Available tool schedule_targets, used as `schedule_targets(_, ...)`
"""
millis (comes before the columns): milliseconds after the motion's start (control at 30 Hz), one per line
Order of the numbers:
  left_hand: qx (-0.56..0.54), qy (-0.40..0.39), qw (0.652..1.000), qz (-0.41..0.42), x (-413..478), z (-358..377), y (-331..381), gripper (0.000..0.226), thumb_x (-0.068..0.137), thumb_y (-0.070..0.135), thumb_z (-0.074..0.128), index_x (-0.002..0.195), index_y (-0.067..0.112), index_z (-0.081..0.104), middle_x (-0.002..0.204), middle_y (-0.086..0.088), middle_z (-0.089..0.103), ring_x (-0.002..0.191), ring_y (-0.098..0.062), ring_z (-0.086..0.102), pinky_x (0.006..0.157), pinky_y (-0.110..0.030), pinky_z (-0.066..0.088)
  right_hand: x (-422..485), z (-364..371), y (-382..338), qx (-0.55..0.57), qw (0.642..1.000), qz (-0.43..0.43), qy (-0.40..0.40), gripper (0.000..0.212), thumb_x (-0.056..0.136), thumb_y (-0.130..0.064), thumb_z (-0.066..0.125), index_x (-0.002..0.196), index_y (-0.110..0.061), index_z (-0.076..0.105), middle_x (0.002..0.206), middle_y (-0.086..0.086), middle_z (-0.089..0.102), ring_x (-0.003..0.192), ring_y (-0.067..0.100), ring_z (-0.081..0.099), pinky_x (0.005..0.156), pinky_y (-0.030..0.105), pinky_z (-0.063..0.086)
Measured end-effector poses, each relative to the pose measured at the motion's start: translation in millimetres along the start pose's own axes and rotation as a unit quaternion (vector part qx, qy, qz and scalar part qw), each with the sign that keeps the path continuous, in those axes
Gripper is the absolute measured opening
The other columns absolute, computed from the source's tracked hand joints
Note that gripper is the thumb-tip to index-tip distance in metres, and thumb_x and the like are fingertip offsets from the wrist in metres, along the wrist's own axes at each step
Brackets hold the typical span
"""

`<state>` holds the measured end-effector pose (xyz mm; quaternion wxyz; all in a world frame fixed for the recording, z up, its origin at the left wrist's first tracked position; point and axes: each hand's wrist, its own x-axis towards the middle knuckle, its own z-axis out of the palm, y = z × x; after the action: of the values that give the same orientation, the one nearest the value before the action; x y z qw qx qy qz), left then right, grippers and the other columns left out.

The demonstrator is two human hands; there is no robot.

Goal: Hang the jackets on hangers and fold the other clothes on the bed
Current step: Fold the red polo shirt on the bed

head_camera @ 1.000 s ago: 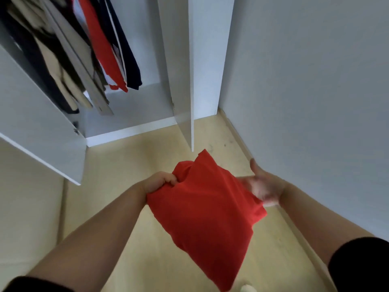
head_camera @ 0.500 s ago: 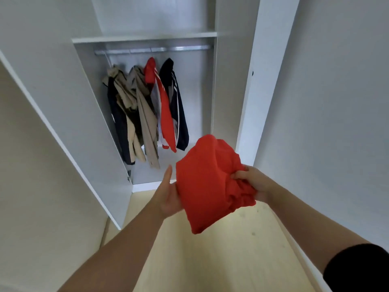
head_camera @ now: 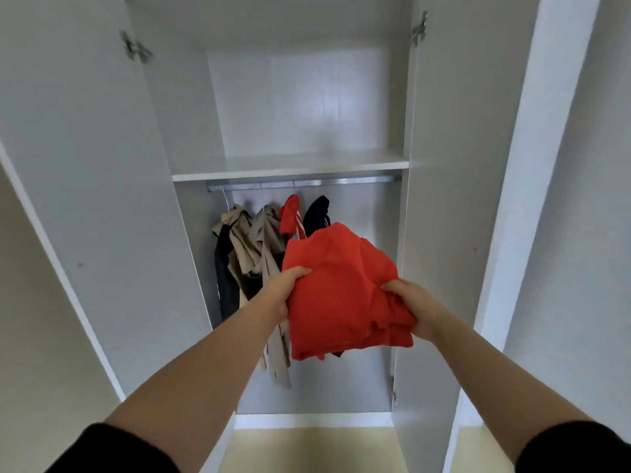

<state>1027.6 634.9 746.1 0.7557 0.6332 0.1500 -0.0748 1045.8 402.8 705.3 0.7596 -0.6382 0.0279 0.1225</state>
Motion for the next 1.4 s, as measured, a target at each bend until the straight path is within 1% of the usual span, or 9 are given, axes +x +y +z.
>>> schedule_targets(167, 0.023, 0.03, 0.997, 0.067, 64.8, -9.8, 76.1, 0.031, 0.084, 0.024, 0.069, 0.111, 0.012, 0.059, 0.098, -0.012, 0.068, 0.084, -0.027, 0.066, 0.058, -0.032, 0.051, 85.8, 37.7, -51.6, -0.009, 1.0, -0.013, 0.006, 0.08, 0.056, -0.063, 0.078, 0.118, -0.017, 0.055, 0.111, 0.011, 0.068, 0.098, 0.031, 0.067, 0.087, 0.047, 0.055)
schedule_targets(367, 0.033, 0.041, 0.994, 0.101, 124.3, -31.3, 151.3, 0.029, 0.085, 0.023, 0.067, 0.109, 0.009, 0.061, 0.088, -0.011, 0.068, 0.073, -0.024, 0.066, 0.06, -0.033, 0.054, 168.4, 80.8, -104.2, 0.002, 0.982, -0.151, 0.111, 0.015, 0.087, -0.022, 0.067, 0.076, -0.015, 0.06, 0.074, 0.003, 0.06, 0.063, 0.016, 0.054, 0.048, 0.024, 0.039)
schedule_targets(500, 0.002, -0.009, 0.995, 0.1, 171.6, -54.4, 210.1, 0.014, 0.09, 0.02, 0.053, 0.083, 0.011, 0.06, 0.058, -0.005, 0.064, 0.045, -0.015, 0.062, 0.044, -0.021, 0.051, 222.4, 93.4, -153.8, 0.13, 0.969, -0.142, 0.153, 0.02, 0.091, -0.007, 0.061, 0.073, -0.008, 0.053, 0.07, 0.009, 0.054, 0.06, 0.018, 0.051, 0.047, 0.027, 0.044)
schedule_targets(600, 0.0, -0.027, 0.992, 0.121, 210.7, -65.0, 249.1, 0.021, 0.093, 0.011, 0.043, 0.074, 0.009, 0.054, 0.046, -0.002, 0.057, 0.036, -0.011, 0.055, 0.039, -0.014, 0.044, 260.1, 117.3, -188.1, -0.045, 0.962, -0.21, 0.165, 0.01, 0.092, -0.01, 0.057, 0.084, -0.009, 0.052, 0.082, 0.007, 0.053, 0.075, 0.02, 0.053, 0.064, 0.029, 0.048)
schedule_targets(833, -0.09, -0.02, 0.988, 0.124, 301.3, -93.6, 345.3, 0.035, 0.086, 0.006, 0.048, 0.055, 0.006, 0.061, 0.045, -0.006, 0.058, 0.034, -0.017, 0.056, 0.038, -0.024, 0.05, 309.0, 222.1, -240.6, -0.446, 0.753, -0.483, 0.011, 0.093, 0.065, -0.075, 0.055, 0.143, -0.033, 0.028, 0.142, -0.019, 0.027, 0.131, 0.002, 0.025, 0.108, 0.028, 0.024)
schedule_targets(967, -0.121, -0.037, 0.981, 0.15, 346.1, -104.0, 398.0, 0.025, 0.093, 0.009, 0.047, 0.069, 0.005, 0.055, 0.05, -0.005, 0.061, 0.041, -0.017, 0.059, 0.043, -0.023, 0.051, 373.2, 272.0, -260.7, -0.57, 0.616, -0.527, 0.13, 0.102, 0.067, -0.054, 0.07, 0.149, -0.029, 0.015, 0.156, -0.003, 0.021, 0.143, 0.017, 0.021, 0.116, 0.047, 0.019)
schedule_targets(1133, -0.138, -0.091, 0.965, 0.201, 385.8, -110.8, 438.9, 0.025, 0.088, 0.004, 0.049, 0.072, 0.008, 0.068, 0.08, -0.004, 0.067, 0.058, -0.009, 0.064, 0.054, -0.018, 0.054, 446.0, 298.2, -313.6, -0.402, 0.712, -0.562, 0.121, 0.009, 0.092, -0.025, 0.054, 0.099, -0.019, 0.056, 0.085, -0.009, 0.062, 0.079, 0.012, 0.058, 0.074, 0.027, 0.04)
schedule_targets(1233, -0.256, 0.011, 0.95, 0.181, 417.4, -126.7, 465.2, 0.022, 0.092, 0.02, 0.045, 0.105, 0.007, 0.057, 0.101, -0.012, 0.058, 0.077, -0.023, 0.062, 0.041, -0.028, 0.054, 480.8, 315.7, -338.5, -0.303, 0.784, -0.532, 0.099, 0.017, 0.097, -0.03, 0.048, 0.09, -0.018, 0.057, 0.08, -0.007, 0.06, 0.073, 0.007, 0.057, 0.063, 0.02, 0.041)
schedule_targets(1400, 0.149, 0.185, 0.876, 0.42, 455.9, -136.7, 479.1, 0.042, 0.093, 0.025, 0.043, 0.134, 0.016, 0.047, 0.102, -0.003, 0.059, 0.086, -0.025, 0.064, 0.072, -0.033, 0.055, 546.4, 319.2, -354.7, 0.005, 0.956, -0.292, 0.031, 0.022, 0.099, -0.028, 0.048, 0.109, -0.01, 0.054, 0.093, 0.004, 0.063, 0.077, 0.017, 0.06, 0.056, 0.024, 0.046)
